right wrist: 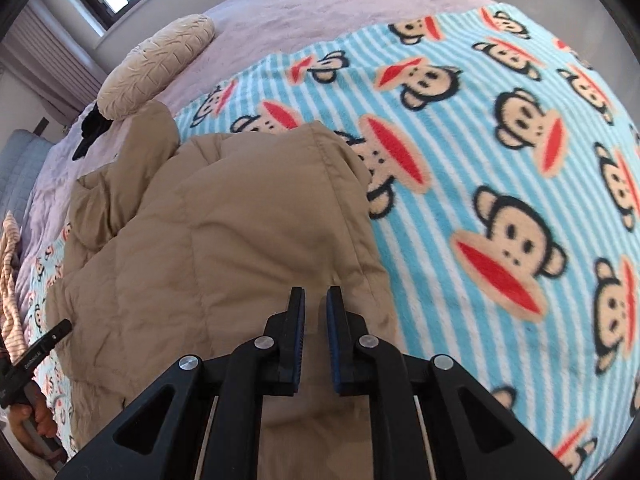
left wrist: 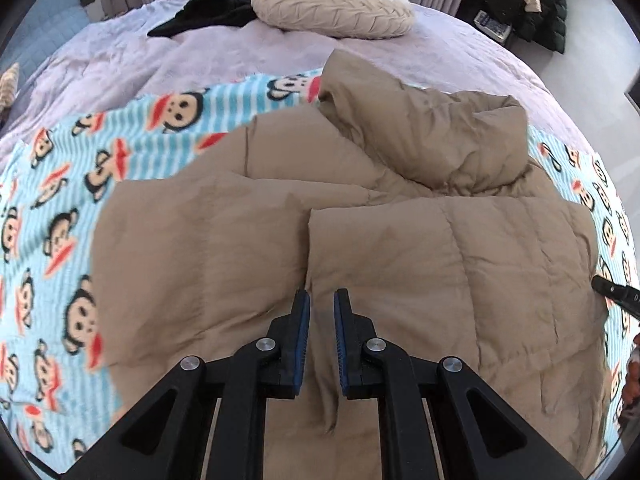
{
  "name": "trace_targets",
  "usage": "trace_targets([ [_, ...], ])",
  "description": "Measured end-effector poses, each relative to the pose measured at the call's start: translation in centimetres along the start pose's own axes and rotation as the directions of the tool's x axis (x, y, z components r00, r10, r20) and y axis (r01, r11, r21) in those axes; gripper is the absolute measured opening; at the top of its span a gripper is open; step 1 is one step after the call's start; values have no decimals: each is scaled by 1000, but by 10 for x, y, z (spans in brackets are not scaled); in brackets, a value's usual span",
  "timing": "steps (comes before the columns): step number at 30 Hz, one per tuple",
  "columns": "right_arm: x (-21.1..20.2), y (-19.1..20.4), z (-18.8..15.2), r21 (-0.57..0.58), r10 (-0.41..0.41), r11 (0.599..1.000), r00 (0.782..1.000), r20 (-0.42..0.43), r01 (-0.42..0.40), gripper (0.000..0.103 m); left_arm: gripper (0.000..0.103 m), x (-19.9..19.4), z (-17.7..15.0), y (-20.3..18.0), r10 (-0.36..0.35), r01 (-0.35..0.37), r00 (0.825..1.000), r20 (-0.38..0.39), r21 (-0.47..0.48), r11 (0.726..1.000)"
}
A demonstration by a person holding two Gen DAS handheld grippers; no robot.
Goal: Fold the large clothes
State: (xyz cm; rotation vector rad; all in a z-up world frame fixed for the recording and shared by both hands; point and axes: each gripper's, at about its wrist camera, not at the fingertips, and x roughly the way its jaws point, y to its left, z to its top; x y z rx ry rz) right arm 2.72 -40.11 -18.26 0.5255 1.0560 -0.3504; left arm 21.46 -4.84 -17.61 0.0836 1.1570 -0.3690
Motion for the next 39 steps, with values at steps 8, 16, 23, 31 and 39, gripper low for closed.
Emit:
trace_targets([
  [8, -32, 5, -33, 9, 43, 999, 998, -45, -43, 12, 14, -26, -19, 5, 96, -96, 995, 2, 7, 995],
  [16, -40, 7, -56, -16, 64, 998, 994, -87, -65, 37, 14, -36, -38, -3, 110, -111, 994, -22, -5, 994],
  [23, -50, 9, -65, -42, 105, 993, 988, -111, -110, 41, 103, -66, -54, -18, 158, -158, 986, 61, -3, 987],
  [31, -71, 8, -71, -67, 150, 985, 981, -122, -159, 49, 103, -84, -68, -45, 179, -178, 984, 23, -8, 984],
  [39, -104, -3, -76, -59, 195, 977, 974, -111, -203, 62, 103, -103, -92, -61, 178, -179, 984, -19, -87, 980],
])
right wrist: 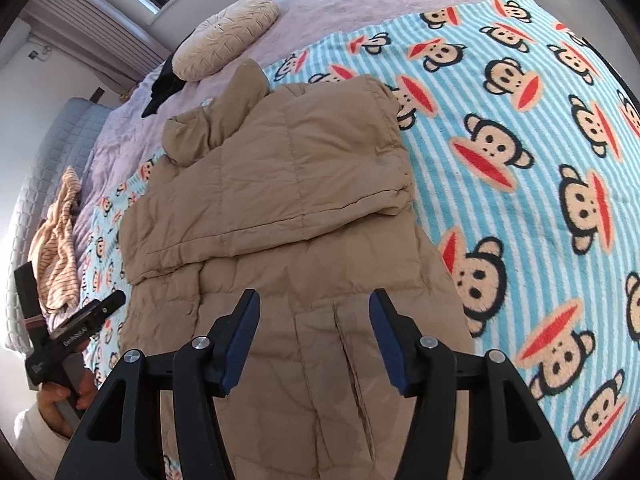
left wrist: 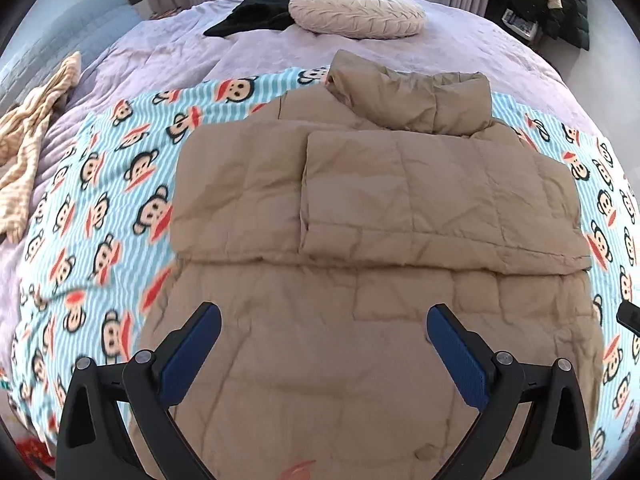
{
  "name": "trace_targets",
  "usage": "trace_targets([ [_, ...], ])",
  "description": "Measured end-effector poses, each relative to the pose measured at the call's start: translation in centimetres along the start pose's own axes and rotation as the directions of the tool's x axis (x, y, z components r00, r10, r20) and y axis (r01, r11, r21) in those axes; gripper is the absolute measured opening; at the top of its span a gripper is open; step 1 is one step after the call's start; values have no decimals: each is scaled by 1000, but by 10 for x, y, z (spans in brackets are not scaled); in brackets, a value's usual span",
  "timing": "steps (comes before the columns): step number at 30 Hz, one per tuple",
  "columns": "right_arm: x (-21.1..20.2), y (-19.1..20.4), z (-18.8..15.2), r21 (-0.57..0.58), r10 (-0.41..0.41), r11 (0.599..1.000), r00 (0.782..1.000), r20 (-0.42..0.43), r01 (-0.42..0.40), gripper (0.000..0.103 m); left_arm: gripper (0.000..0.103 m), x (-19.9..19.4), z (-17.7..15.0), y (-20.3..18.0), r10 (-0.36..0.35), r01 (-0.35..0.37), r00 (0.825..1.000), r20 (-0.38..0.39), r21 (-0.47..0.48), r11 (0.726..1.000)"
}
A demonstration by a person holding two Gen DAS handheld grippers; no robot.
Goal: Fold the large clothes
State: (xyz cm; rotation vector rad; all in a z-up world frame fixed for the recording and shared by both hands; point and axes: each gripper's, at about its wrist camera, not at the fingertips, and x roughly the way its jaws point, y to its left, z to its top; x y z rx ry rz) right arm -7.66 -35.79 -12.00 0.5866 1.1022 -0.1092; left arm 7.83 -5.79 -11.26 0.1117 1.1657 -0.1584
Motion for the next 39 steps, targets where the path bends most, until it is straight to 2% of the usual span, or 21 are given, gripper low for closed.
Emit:
trace_targets([
  [5, -15, -3, -10, 4, 8, 1000, 1000, -10, -8, 64, 103, -20, -15, -1, 43, -43, 999, -4, -32, 999],
  [7, -20, -4, -15, 14, 11, 1000, 1000, -17, -11, 76, 103, -24, -21, 2, 65, -66, 998, -17, -46, 997],
  [9, -26, -5, -20, 26, 21, 999, 1000, -20, -20, 77, 103, -28, -31, 8, 83, -86, 996, -43, -71, 994],
  [18, -30, 19, -61, 72, 36, 997, 997, -72, -31, 77, 103, -41, -77, 29, 14, -20, 992, -127, -44, 999],
  [20, -27, 25, -73, 100, 37, 995, 996, -80, -29, 86, 103, -42, -86, 37, -4, -1, 990, -144, -39, 999],
  [24, -23, 41, -100, 164, 58, 985, 994, -93, -42, 87, 103, -52, -105, 61, -33, 30, 986, -162, -25, 999],
  [30, -27, 69, -137, 232, 67, 972, 995, -81, -46, 87, 103, -60, -130, 100, -29, 29, 983, -182, 0, 1000],
  [36, -26, 91, -176, 290, 66, 956, 995, -74, -42, 88, 103, -61, -146, 125, -69, 74, 976, -204, 16, 997],
  [39, -29, 96, -191, 317, 59, 948, 996, -61, -36, 88, 103, -60, -153, 133, -111, 118, 967, -230, 15, 993],
])
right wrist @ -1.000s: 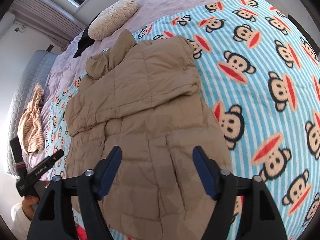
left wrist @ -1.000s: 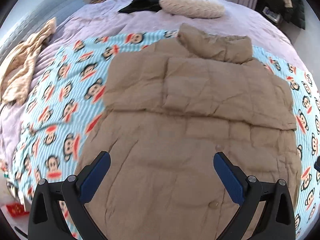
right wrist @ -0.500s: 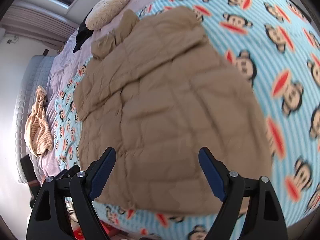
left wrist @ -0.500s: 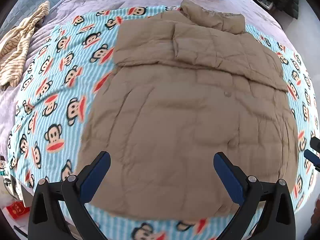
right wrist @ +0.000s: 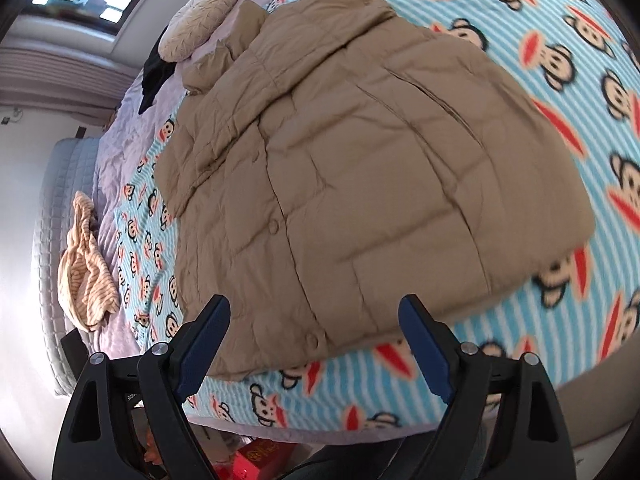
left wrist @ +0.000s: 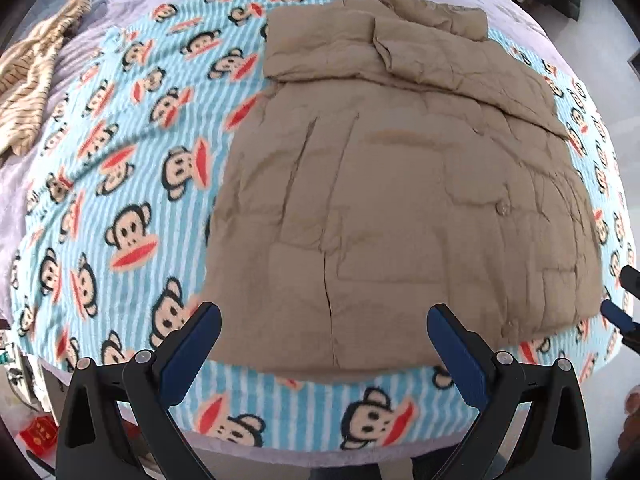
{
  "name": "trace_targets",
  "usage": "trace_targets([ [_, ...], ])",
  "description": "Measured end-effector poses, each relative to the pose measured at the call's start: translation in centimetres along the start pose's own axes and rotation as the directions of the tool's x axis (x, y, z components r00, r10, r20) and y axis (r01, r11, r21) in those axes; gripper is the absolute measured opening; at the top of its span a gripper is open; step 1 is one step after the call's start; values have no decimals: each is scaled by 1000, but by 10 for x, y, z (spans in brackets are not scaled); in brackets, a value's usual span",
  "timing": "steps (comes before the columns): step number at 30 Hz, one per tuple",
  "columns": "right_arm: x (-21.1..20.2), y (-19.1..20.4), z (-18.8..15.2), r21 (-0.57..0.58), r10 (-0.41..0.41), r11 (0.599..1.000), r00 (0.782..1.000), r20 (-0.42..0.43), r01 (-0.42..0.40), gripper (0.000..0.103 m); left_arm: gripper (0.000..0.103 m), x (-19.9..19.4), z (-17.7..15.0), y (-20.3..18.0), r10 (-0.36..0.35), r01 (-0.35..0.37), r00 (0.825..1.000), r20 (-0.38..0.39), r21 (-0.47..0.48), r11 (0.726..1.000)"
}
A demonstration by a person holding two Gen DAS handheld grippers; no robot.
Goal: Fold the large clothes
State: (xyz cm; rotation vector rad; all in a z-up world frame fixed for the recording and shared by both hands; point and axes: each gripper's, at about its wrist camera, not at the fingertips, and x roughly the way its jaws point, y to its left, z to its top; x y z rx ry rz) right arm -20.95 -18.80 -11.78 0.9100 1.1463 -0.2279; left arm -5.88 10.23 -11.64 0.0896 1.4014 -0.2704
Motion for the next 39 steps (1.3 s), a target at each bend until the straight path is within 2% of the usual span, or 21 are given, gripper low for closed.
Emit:
trace_targets([
  [4, -5, 1, -16, 22, 7, 1000, 1000, 22, -7, 89, 103, 0, -6, 4, -24, 24, 1000, -17, 11, 1000],
  [8, -5, -2, -21, 81, 57, 995, 998, 36, -60, 89, 103, -4, -11, 8, -35, 35, 999, -15, 1, 999],
  [13, -8, -8, -18, 104, 70, 992, 997, 42, -74, 89, 103, -3, -23, 19, -57, 56, 998, -10, -58, 997],
  [16, -19, -25, -15, 114, 55, 992, 996, 67, -63, 89, 103, 3, -31, 27, -77, 74, 997, -25, -117, 990],
  [18, -25, -39, -11, 135, 49, 989, 996, 81, -59, 89, 103, 10, -39, 33, -110, 101, 993, -40, -173, 980],
  [21, -21, -66, -5, 195, 45, 980, 999, -2, -44, 89, 103, 16, -51, 43, -158, 142, 986, -46, -249, 958],
  [26, -13, -113, -2, 329, 104, 940, 994, -30, -88, 89, 103, 30, -68, 60, -309, 276, 951, -32, -367, 888],
  [30, -8, -138, -5, 403, 144, 908, 989, -32, -119, 89, 103, 47, -73, 59, -365, 322, 931, -31, -403, 856],
  [36, 6, -160, -7, 459, 161, 881, 986, -53, -119, 89, 103, 79, -64, 53, -405, 348, 913, -42, -436, 830],
  [39, 11, -174, -5, 491, 158, 862, 987, -26, -125, 89, 103, 85, -56, 47, -405, 354, 914, -34, -422, 835],
])
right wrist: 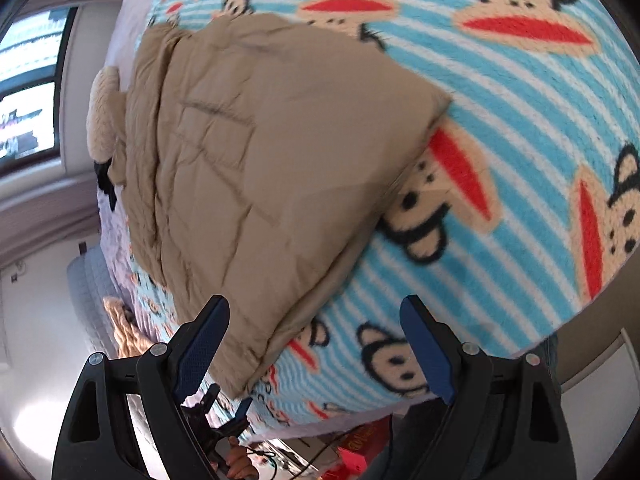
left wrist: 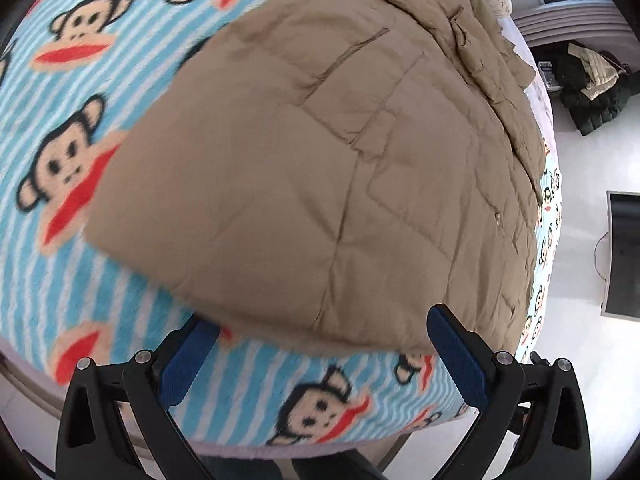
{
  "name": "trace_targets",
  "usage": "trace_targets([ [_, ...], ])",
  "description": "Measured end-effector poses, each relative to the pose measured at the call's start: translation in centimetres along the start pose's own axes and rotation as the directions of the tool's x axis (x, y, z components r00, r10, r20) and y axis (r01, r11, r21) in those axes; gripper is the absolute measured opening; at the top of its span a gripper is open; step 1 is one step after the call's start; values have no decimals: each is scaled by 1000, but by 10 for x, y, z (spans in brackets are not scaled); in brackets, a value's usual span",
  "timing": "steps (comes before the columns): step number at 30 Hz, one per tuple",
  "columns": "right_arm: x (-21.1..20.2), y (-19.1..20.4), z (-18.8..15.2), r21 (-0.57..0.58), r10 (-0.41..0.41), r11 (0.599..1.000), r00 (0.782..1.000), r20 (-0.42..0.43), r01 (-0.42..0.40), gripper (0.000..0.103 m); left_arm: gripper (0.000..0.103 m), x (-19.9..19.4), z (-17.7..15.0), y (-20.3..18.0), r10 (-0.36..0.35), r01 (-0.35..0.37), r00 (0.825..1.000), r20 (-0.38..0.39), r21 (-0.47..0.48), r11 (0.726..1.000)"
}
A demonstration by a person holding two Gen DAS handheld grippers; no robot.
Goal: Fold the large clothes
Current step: 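Grasp the jacket hem with both tools and fold it toward the collar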
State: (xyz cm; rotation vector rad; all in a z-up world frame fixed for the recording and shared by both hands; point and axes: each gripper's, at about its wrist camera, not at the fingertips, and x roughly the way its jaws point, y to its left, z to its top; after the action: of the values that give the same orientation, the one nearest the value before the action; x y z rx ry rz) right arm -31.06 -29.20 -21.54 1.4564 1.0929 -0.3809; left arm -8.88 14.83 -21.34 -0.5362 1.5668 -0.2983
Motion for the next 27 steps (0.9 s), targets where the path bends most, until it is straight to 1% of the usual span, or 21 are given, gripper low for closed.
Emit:
trace_targets([
  [4, 10, -13, 11, 63, 40, 997, 999, 26, -42, 89, 103, 9, 10, -6, -1, 1, 1000, 5, 5, 1000],
  [8, 23, -23, 21, 149, 126, 980, 991, 53, -133, 90, 103, 13, 18, -5, -9, 9, 1000, 3, -6, 1000],
  [9, 26, -23, 23, 165, 146, 974, 988, 59, -153, 90, 102, 14, 19, -6, -13, 13, 1000, 2, -8, 1000],
  [10, 29, -23, 24, 177, 166, 969, 984, 63, -175, 90, 96, 15, 20, -7, -17, 17, 1000, -1, -8, 1000],
  [11, 31, -22, 24, 182, 179, 965, 982, 65, -189, 90, 87, 14, 21, -7, -20, 20, 1000, 0, -5, 1000],
  [12, 34, -19, 25, 183, 194, 962, 979, 65, -203, 89, 62, 14, 22, -8, -23, 23, 1000, -10, 4, 1000],
  [13, 35, -18, 25, 182, 200, 961, 978, 66, -209, 86, 35, 15, 24, -9, -21, 22, 999, -28, 11, 1000],
  [14, 36, -15, 24, 179, 209, 959, 976, 68, -218, 81, 26, 14, 24, -8, -20, 20, 999, -32, 15, 1000],
  [15, 37, -14, 23, 178, 208, 960, 976, 66, -217, 65, 17, 11, 25, -9, -24, 25, 999, -27, 21, 999],
  [16, 38, -12, 22, 179, 207, 960, 977, 59, -214, 36, 14, 5, 25, -9, -32, 32, 999, -18, 32, 999],
  [17, 39, -11, 22, 178, 202, 962, 978, 57, -209, 19, 14, -2, 26, -12, -41, 41, 999, -8, 49, 998],
  [18, 38, -8, 20, 175, 202, 962, 977, 62, -210, 11, 14, -9, 26, -15, -49, 49, 999, 3, 71, 996],
  [21, 30, 3, 15, 130, 219, 965, 972, 90, -229, 10, 14, -32, 28, -30, -78, 72, 996, 36, 144, 987],
  [27, 0, 47, 11, -18, 247, 969, 959, 139, -247, 9, 14, -75, 42, -57, -148, 119, 984, 94, 258, 959],
])
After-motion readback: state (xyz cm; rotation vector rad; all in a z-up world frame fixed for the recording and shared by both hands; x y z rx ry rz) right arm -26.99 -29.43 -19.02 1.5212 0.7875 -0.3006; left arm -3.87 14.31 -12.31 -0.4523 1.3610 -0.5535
